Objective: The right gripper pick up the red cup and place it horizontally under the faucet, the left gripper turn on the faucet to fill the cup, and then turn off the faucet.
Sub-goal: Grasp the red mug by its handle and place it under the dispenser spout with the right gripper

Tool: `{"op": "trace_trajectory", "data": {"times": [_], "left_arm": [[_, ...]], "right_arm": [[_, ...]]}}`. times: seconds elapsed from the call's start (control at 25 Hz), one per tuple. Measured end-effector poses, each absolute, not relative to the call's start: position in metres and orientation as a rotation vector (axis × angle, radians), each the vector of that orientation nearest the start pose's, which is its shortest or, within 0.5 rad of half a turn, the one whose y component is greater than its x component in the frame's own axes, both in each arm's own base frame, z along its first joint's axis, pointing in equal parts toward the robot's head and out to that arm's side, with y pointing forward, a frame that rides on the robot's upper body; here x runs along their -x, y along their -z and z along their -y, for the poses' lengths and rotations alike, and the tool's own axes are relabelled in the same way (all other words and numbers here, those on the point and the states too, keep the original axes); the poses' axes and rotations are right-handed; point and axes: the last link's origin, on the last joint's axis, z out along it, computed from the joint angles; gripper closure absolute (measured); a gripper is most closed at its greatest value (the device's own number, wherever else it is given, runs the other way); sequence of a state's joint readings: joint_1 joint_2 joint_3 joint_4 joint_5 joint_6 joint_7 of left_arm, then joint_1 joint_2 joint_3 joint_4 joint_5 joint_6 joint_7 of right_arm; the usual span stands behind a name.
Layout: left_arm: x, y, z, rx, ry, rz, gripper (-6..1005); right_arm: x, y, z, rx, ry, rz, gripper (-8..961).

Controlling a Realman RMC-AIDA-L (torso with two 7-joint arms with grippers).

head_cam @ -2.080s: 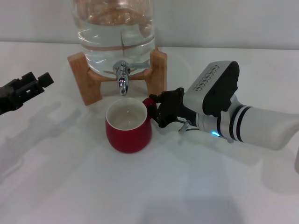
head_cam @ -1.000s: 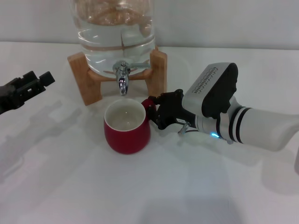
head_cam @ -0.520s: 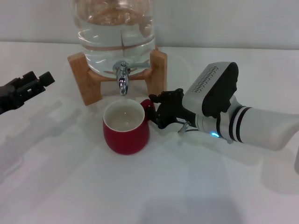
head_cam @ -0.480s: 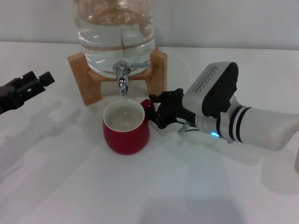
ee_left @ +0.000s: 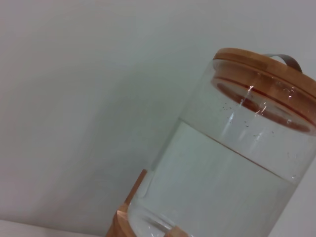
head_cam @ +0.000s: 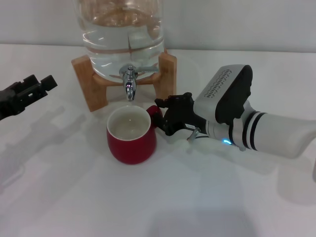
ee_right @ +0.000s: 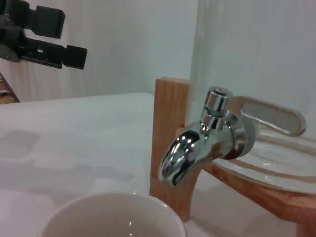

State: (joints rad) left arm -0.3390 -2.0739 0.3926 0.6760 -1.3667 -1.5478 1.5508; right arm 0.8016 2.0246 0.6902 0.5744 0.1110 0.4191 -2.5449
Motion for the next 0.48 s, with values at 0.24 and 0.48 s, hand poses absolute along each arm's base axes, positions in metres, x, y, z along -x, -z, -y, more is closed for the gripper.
{"op": "trace_trajectory", "data": {"times": [0.24,0.48], "left_arm": [[0.3287,-0.0710,-0.2991,2.070,1.070,1.058,104],[0.3288,-0.0713,-0.2991,2.069,1.070,1.058,104]], "right_arm": [[-0.1550,0.1416,-0.3815,2.538,-0.450,-0.285,652],[-0.1548,0.1409,-0.3824,2.540,-0.445,-0.270,652]]}}
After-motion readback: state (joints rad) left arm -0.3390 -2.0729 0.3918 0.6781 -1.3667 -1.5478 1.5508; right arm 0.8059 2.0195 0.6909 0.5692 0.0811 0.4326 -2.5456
